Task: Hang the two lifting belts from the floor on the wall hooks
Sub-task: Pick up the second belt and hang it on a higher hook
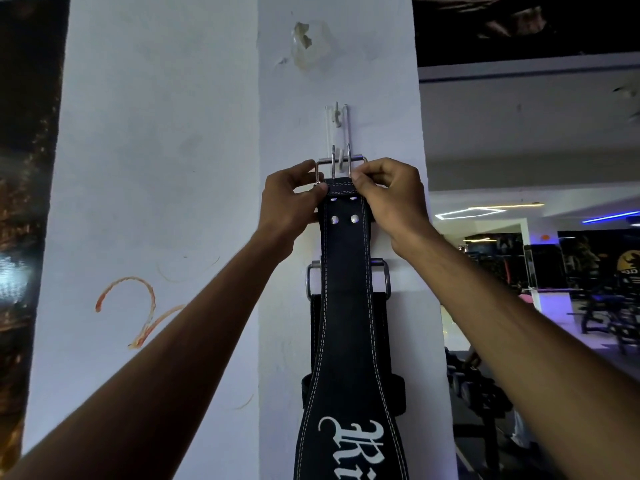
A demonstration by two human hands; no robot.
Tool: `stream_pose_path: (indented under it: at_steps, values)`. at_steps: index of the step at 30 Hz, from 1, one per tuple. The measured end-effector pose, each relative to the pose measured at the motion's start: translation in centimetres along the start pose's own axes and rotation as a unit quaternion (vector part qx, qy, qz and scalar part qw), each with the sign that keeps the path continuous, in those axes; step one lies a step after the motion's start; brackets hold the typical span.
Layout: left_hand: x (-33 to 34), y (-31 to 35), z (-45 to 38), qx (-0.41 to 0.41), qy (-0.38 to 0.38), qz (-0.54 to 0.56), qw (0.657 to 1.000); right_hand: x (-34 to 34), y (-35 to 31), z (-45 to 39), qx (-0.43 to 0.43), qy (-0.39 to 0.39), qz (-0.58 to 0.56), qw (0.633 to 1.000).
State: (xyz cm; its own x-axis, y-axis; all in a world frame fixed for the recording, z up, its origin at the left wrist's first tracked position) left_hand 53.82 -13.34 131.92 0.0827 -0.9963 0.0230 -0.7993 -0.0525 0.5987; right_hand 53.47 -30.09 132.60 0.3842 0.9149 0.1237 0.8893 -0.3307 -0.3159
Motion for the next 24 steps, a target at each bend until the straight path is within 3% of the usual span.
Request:
stream_pose_path:
  at_steps: [12,17,24]
  values:
    - [-0.3,-0.2,0.0,0.001,-0.031,-0.006,0.999,0.1,0.7,0.4,0.054,-0.011,-0.020,0.998]
    - [-0.3,-0.2,-0.4,0.012,0.002,-0.040,0.999,-0.5,-1.4,0.2,0.017,0.031,0.119,0.992]
    - [0.2,-0.1,-1.3,0.009,0.041,-0.104,0.994,-0.6,-1.3,-0.2,0.035,0.033,0.104,0.993]
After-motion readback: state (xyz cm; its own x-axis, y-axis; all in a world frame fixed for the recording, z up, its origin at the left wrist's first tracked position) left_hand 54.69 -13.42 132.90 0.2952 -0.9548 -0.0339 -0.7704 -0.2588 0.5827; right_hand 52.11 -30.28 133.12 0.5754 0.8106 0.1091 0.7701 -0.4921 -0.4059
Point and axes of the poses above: each hand's wrist, its own z-axis away from the middle knuckle, its own x-axis out of the palm, y = z × x, the point moved 6 cm from there along -z, towards the middle knuckle, and after that the axes turned 6 degrees about -x, right-handed, at the moved point
